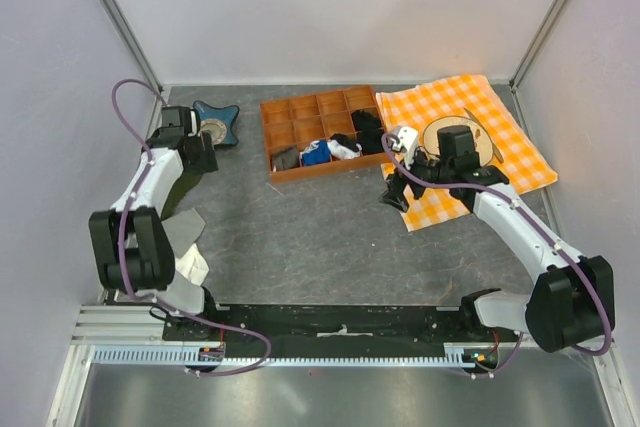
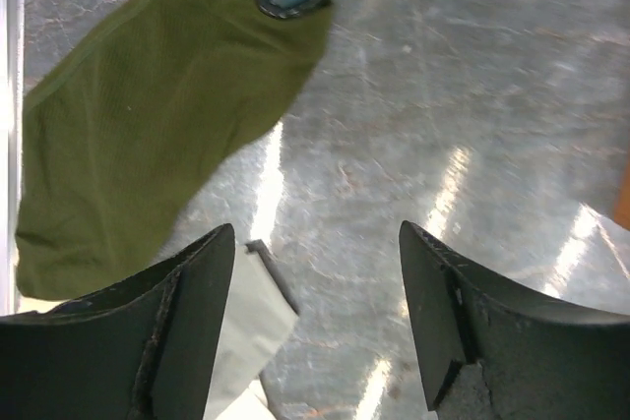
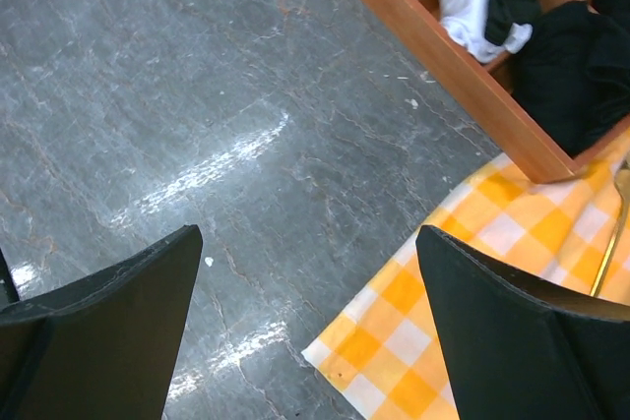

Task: Roll the underwear
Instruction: Pick up the underwear from the corner of the board.

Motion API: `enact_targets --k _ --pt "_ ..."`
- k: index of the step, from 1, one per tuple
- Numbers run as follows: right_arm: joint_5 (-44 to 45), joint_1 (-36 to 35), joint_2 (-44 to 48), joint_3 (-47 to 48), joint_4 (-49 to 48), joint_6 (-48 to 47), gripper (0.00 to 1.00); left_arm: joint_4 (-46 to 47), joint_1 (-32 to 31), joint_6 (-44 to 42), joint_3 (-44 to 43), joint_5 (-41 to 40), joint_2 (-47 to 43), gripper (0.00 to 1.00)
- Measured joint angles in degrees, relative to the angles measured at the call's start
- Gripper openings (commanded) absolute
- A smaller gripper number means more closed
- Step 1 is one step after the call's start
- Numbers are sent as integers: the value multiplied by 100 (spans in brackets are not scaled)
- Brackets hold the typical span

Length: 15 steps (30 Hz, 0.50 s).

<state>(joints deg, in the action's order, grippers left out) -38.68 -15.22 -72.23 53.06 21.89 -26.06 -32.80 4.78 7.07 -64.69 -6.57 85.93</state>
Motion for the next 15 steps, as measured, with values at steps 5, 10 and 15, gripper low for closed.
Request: enact_targets --k 5,10,15 --pt "116 -354 -66 15 188 -177 98 -57 170 -203 -647 -459 1121 65" --pt "157 -518 -181 46 343 -293 98 -103 411 -378 -1113 -658 1794 61" --pt "210 -520 -236 83 431 -365 98 -142 702 -420 -1333 -643 2317 57"
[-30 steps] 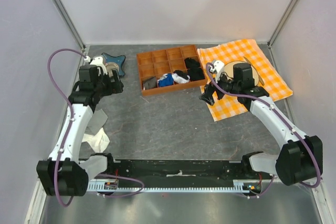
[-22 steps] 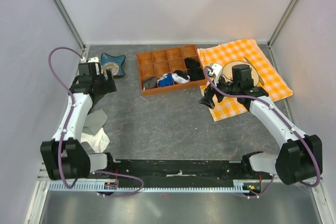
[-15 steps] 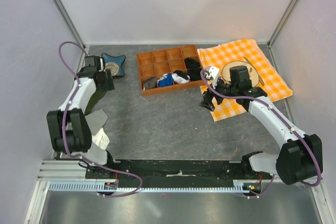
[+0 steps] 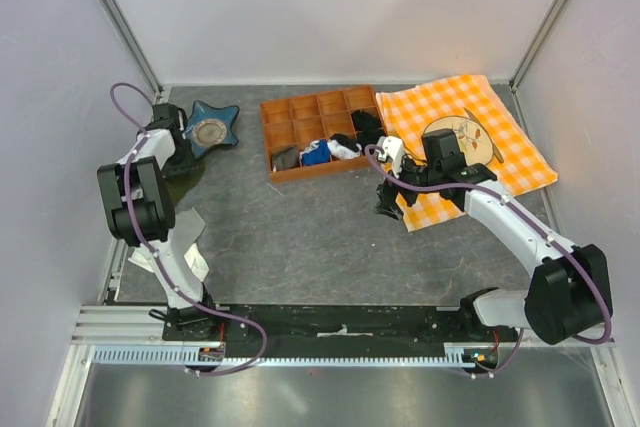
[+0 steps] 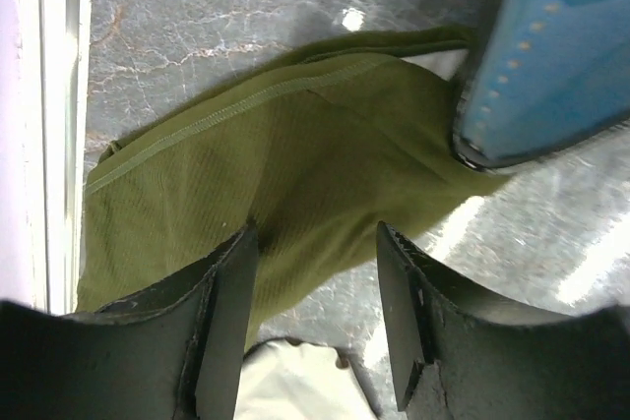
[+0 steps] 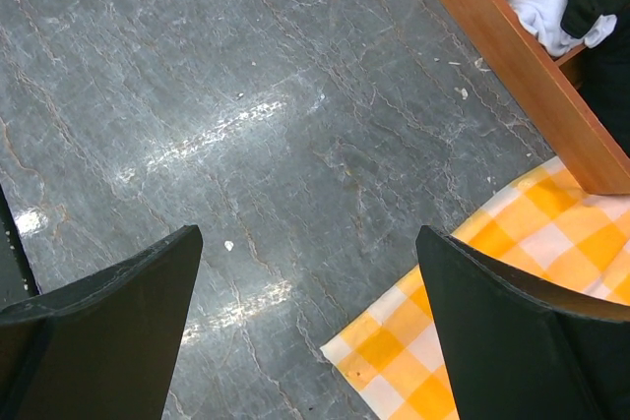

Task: Roll the underwear
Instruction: Pick up the underwear from the corner of the board.

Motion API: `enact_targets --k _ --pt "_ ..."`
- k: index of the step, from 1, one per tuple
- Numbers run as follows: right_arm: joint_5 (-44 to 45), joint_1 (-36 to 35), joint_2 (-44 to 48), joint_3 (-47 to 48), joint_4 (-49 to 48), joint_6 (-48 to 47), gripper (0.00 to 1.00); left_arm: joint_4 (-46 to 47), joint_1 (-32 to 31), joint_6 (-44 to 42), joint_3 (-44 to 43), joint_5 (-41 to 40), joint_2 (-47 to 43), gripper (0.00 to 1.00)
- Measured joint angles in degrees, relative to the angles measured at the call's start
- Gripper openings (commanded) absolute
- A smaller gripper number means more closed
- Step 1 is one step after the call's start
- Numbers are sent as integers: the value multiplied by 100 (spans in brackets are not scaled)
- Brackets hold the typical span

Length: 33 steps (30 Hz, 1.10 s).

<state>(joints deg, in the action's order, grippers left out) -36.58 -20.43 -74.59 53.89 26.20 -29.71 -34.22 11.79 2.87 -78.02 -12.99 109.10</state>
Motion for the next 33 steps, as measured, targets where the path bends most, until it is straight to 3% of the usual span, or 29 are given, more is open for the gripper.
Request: enact_targets --k 4,5,8,14,21,26,29,33 --pt "39 0 -42 31 39 -26 98 -26 173 -2 -57 120 291 38" --pt "44 0 -48 35 50 -35 98 -35 205 -2 -57 149 337 21" --pt "46 0 -55 37 59 -55 98 -76 247 -20 -81 240 358 2" --pt "44 0 -55 39 94 -59 98 -142 249 -13 111 476 -153 2" --pt "35 0 -59 59 160 -101 98 -203 249 101 592 953 -2872 2" --pt "-20 2 -59 59 199 -203 98 -227 162 236 586 2142 -4284 2" --pt "-166 4 -52 59 278 -363 98 -313 -144 374 573 3042 -4566 2" --pt "-507 142 68 59 481 -654 98 -396 -1414 601 555 3821 -4651 2"
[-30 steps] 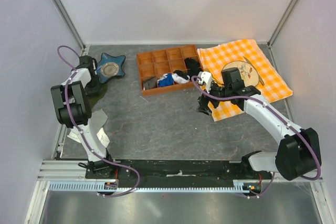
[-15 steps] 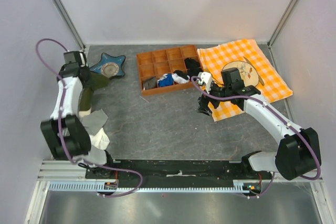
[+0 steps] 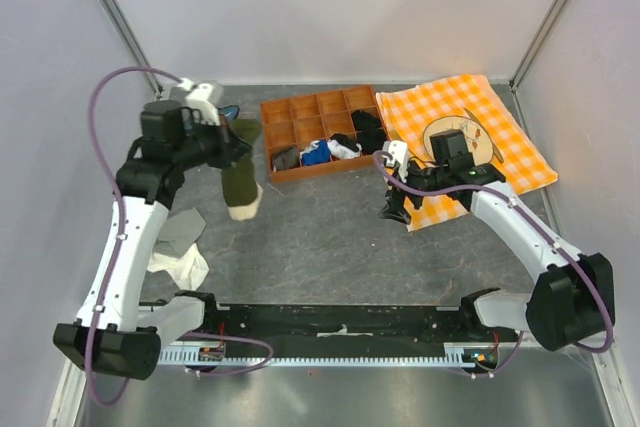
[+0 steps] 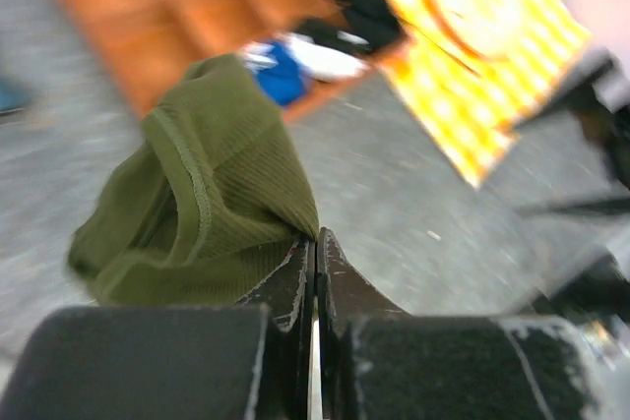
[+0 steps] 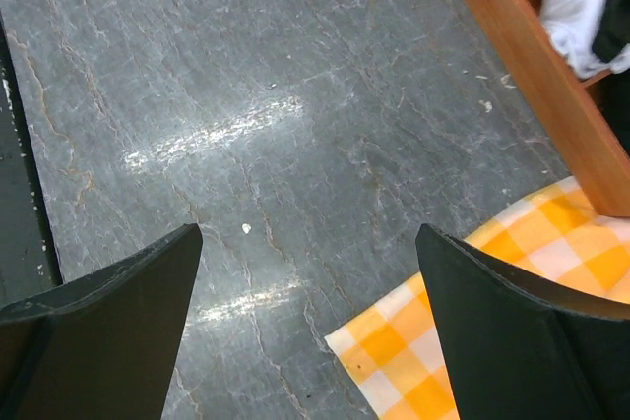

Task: Roll the underwear
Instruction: Pick up the underwear from the corner of the board, then place the underwear at the center of the board.

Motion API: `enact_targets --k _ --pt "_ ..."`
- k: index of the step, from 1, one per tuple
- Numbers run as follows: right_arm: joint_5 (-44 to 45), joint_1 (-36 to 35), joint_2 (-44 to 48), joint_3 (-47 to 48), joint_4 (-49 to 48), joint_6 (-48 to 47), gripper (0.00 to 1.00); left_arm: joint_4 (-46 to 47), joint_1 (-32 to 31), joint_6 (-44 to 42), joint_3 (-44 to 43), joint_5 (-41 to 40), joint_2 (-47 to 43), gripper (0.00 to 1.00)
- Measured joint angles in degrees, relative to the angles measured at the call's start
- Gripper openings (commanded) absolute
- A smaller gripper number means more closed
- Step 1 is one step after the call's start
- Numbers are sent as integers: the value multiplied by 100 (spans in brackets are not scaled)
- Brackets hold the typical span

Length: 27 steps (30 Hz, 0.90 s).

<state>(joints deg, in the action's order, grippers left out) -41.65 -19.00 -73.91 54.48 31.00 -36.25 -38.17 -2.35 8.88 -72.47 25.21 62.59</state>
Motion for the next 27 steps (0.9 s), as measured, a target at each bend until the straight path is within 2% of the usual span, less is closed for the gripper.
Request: enact_targets --k 6,9,11,13,15,16,17,20,23,27 --pt "-693 675 531 0 168 -289 98 417 -2334 820 192 522 -236 2" --pt "-1003 1051 737 -2 205 -339 98 1038 -3241 1329 605 573 -343 2" --pt "-1128 1215 807 -2 219 -358 98 1665 -3576 1727 1027 715 -267 2" --pt "-1202 1290 824 -13 223 -369 98 2321 -3613 2087 1591 710 -74 2" --pt "-1239 1316 826 -61 223 -398 98 2793 -3554 2367 2061 664 348 13" --pt "-1252 1318 826 -98 229 -415 98 2992 -3519 2487 2258 616 682 22" --pt "-1255 1320 824 -136 229 -435 98 3117 -3473 2583 2420 540 1071 38" --pt "-1257 1322 822 -260 256 -549 98 3058 -3320 2754 2728 76 1910 56" --pt "-1274 1259 822 -372 391 -892 98 2844 -3180 2712 2778 -446 1821 63" --pt "-1261 640 841 -595 787 -1749 97 2496 -3112 2376 2765 -1298 664 64"
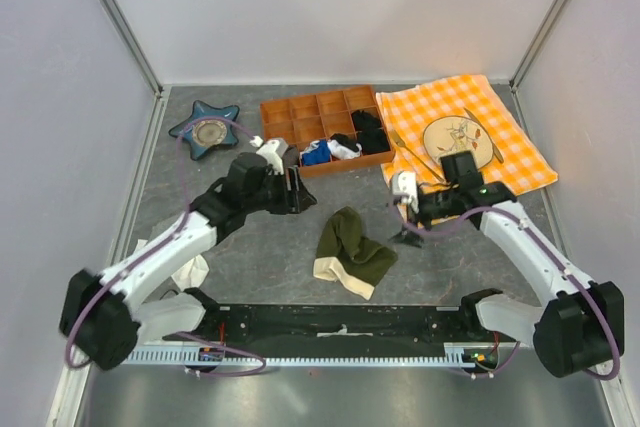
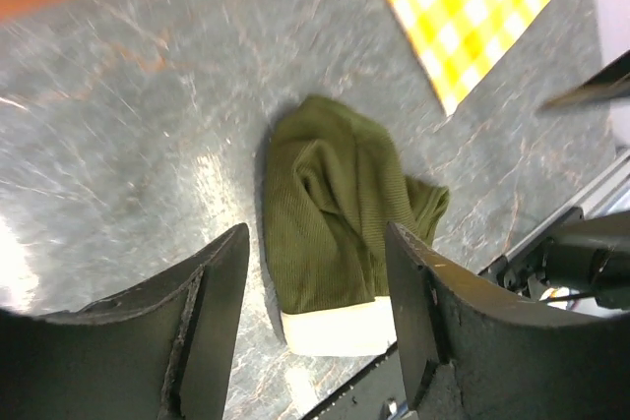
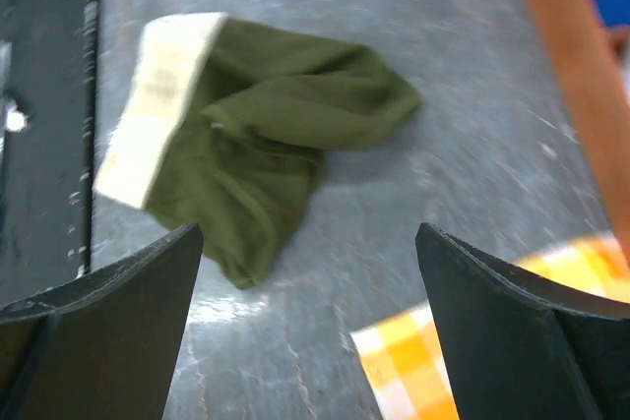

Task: Roll the underwear
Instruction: Place the underwear at the center of the board, then flatten out the underwear at the center of the board.

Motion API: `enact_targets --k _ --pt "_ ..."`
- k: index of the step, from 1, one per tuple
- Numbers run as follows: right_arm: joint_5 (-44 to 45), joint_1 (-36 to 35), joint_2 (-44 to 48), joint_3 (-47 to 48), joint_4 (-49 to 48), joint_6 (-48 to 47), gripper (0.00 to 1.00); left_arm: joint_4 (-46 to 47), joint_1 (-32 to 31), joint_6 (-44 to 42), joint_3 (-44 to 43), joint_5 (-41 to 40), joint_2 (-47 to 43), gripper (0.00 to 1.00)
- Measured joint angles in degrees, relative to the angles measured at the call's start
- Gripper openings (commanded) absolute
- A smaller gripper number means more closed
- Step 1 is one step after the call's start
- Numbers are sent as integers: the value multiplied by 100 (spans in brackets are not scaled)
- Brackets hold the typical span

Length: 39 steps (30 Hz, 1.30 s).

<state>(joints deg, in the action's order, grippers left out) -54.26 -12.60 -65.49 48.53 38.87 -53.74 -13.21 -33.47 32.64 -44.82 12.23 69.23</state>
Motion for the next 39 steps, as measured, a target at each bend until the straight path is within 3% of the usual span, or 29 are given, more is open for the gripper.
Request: enact_targets --k 4,7,13,15,23,26,29,30,33,39 --pt "83 -1150 129 -382 343 -809 89 -146 -2 -219 66 -310 -1130 64" --pt "376 -2072 -4 -494 560 -1161 85 -120 -2 -197 586 -321 -1773 64" --pt "1366 -3862 -531 -848 264 -1145 80 -431 -4 195 1803 -315 -2323 64" --pt "1661 -4129 -708 -898 140 -1088 80 -503 -4 326 1982 -317 -2544 64" --pt "2476 -4356 -1102 -1093 -564 -758 67 -496 -9 507 2035 -313 -2857 64" --pt "2621 -4393 -1222 -1095 -704 -649 52 -496 -9 507 2087 -304 -2857 64" --pt "2745 -4406 -1290 -1095 -787 -492 29 -487 -33 507 2118 -284 -2870 64" --pt "2761 -4406 -1298 -1093 -798 -448 15 -483 -46 507 2124 -271 -2881 64" --pt "2752 -4343 -1300 -1058 -800 -254 0 -431 -103 505 2157 -195 -2894 63" --pt "2159 -3453 -1222 -706 -667 151 0 -286 -393 505 2190 4 -2848 58"
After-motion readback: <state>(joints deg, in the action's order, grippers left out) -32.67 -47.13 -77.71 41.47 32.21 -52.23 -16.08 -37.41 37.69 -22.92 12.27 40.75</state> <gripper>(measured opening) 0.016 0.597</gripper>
